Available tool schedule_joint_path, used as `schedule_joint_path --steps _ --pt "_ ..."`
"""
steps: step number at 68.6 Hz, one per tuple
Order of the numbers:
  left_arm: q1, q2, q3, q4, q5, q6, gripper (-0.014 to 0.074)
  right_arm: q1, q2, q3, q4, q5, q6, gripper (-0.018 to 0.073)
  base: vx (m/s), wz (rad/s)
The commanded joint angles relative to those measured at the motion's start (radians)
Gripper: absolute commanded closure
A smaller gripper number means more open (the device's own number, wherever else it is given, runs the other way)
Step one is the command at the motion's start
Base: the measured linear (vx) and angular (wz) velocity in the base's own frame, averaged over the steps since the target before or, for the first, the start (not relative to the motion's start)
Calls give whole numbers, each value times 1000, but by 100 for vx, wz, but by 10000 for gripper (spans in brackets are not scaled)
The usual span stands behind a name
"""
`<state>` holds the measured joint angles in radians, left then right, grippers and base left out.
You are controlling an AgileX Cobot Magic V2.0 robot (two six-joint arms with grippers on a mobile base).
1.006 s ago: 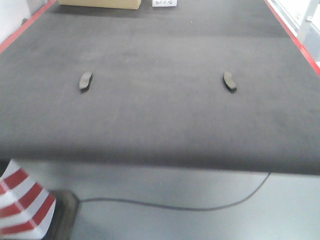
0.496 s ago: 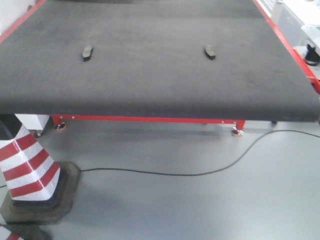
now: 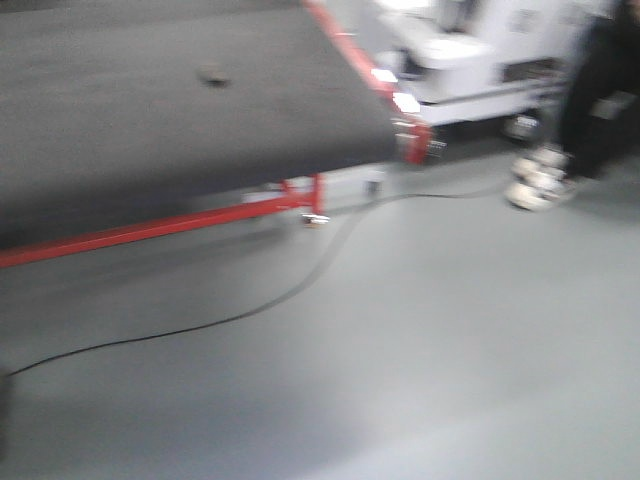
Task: Move and align brake pads A on conveyor
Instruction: 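Back the base away from the conveyor and turn toward the aisle, then drive along the yellow floor line toward the blue bin racks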
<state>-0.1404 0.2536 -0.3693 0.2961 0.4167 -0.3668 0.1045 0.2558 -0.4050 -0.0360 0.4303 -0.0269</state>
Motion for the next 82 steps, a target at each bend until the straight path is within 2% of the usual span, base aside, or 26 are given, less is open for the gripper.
schedule_joint_path --steps 1,82 --pt "-2 9 -27 8 -62 -1 59 0 7 -26 -6 -77 -10 69 -24 -100" --pt "-2 9 -27 8 -58 -1 59 0 7 -26 -6 -74 -10 69 -19 -88"
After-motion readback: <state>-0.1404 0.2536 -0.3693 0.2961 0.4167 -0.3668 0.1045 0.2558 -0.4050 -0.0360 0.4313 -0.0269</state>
